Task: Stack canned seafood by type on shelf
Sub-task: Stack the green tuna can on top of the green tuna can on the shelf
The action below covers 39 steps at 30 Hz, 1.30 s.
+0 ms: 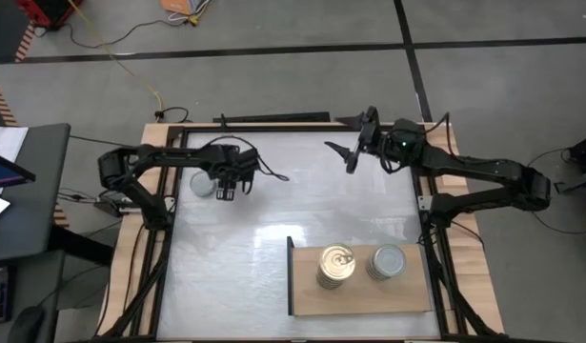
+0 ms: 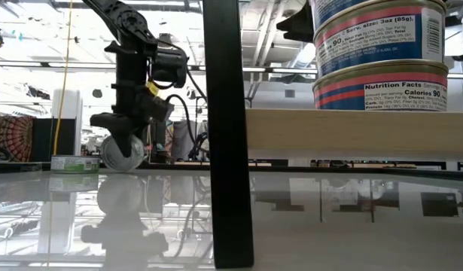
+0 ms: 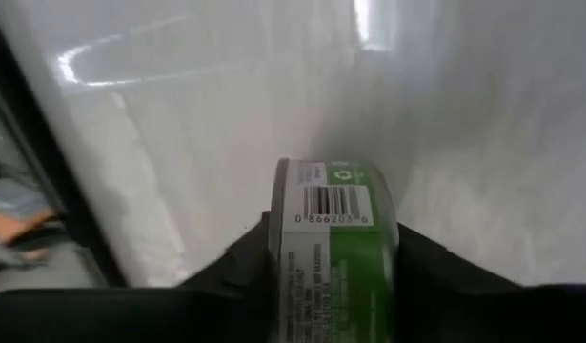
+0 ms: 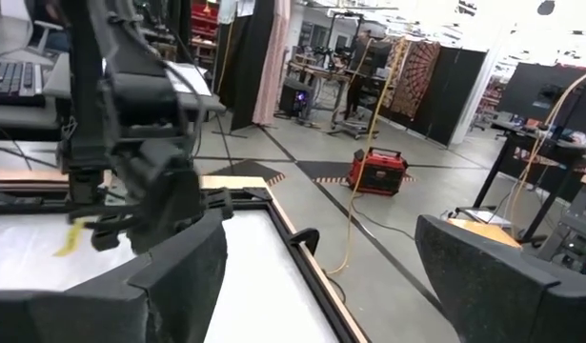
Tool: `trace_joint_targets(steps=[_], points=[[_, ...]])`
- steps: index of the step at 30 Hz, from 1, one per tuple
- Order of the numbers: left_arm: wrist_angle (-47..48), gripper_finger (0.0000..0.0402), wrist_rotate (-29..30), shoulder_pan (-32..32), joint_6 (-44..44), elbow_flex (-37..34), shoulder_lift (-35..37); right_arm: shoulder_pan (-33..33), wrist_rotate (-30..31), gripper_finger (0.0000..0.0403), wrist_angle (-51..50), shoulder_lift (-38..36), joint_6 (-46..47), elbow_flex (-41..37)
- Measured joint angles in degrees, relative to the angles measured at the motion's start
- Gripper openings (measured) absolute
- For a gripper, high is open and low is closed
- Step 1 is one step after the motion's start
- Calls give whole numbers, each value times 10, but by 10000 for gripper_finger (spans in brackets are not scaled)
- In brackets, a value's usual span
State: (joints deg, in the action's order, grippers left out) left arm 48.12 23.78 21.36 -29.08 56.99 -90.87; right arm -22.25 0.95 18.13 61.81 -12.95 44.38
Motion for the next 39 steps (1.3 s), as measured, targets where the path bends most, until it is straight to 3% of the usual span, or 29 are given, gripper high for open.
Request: trace_joint_targets(steps=[1,7,13,16,19,22,26,29,32,39], points=[[0,126,14,-8,1,0,0,-1,0,362,0,0,2,0],[0,126,47,-52,77,21,8,10,0,355,-10,0,4,0],[-41,126,63,-126,106,36,79,47,7,354,-71,-9,9,17],[-112,126,88,-161,81,36,126,82,47,354,-153,-15,10,47],[-223,126,95,-187,37,36,162,131,127,354,-246,-17,11,79],[-352,126,55,-203,1,37,180,184,192,354,-326,-16,33,116],[-469,126,-34,-219,-26,37,178,251,203,354,-371,-17,44,150],[-521,126,-71,-234,-61,37,171,304,204,354,-349,-16,-14,151],[-590,127,-81,-244,-87,38,157,346,254,354,-320,-10,-67,151],[-706,129,-104,-264,-141,36,133,376,311,357,-273,17,-193,152]])
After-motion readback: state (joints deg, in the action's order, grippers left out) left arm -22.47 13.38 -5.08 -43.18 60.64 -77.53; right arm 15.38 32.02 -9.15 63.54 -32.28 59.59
